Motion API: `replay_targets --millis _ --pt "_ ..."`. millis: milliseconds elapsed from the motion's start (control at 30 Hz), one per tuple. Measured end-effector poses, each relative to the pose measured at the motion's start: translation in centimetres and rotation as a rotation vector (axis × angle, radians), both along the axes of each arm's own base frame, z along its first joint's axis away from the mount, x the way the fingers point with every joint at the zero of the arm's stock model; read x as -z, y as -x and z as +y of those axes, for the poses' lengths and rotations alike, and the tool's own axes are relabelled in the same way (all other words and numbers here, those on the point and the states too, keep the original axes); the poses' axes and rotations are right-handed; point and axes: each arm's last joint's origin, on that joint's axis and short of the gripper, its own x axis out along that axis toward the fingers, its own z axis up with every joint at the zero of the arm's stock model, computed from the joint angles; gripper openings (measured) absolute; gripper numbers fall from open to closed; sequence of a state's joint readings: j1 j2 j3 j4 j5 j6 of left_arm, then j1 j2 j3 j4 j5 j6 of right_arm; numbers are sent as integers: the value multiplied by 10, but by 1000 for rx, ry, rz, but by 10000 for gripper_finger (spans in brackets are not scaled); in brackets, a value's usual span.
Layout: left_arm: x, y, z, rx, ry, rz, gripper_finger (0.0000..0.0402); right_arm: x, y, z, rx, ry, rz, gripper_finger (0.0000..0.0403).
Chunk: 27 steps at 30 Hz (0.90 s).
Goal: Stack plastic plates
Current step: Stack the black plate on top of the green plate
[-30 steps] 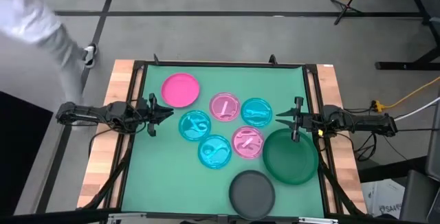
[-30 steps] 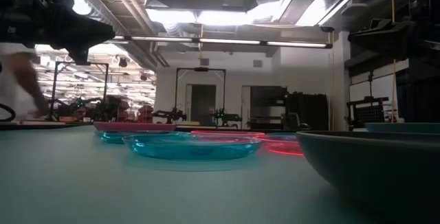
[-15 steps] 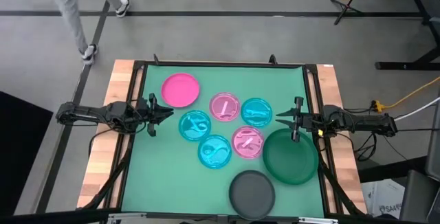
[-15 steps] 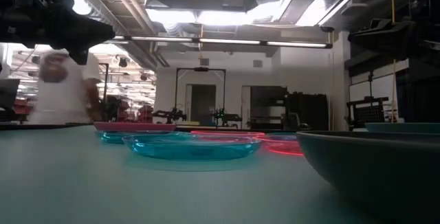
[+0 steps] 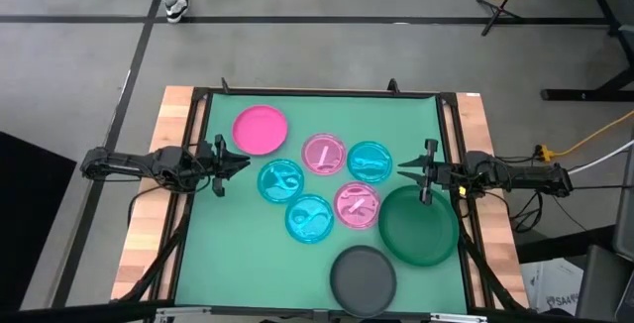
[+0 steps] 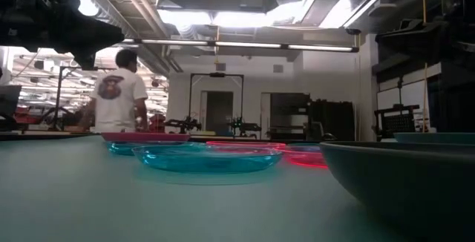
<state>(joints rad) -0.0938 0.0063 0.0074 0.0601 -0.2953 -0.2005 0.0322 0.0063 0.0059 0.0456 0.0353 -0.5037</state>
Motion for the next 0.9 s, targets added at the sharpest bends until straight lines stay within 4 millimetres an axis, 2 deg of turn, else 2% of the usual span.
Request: replay_targets --millis 233,633,900 --pt "0 0 0 0 0 0 62 0 0 0 0 -2 -3 81" --pt "0 0 0 0 0 0 62 -1 0 0 -7 -136 -9 81" --pt "0 0 0 -1 0 0 62 -2 0 -1 11 -145 -18 81"
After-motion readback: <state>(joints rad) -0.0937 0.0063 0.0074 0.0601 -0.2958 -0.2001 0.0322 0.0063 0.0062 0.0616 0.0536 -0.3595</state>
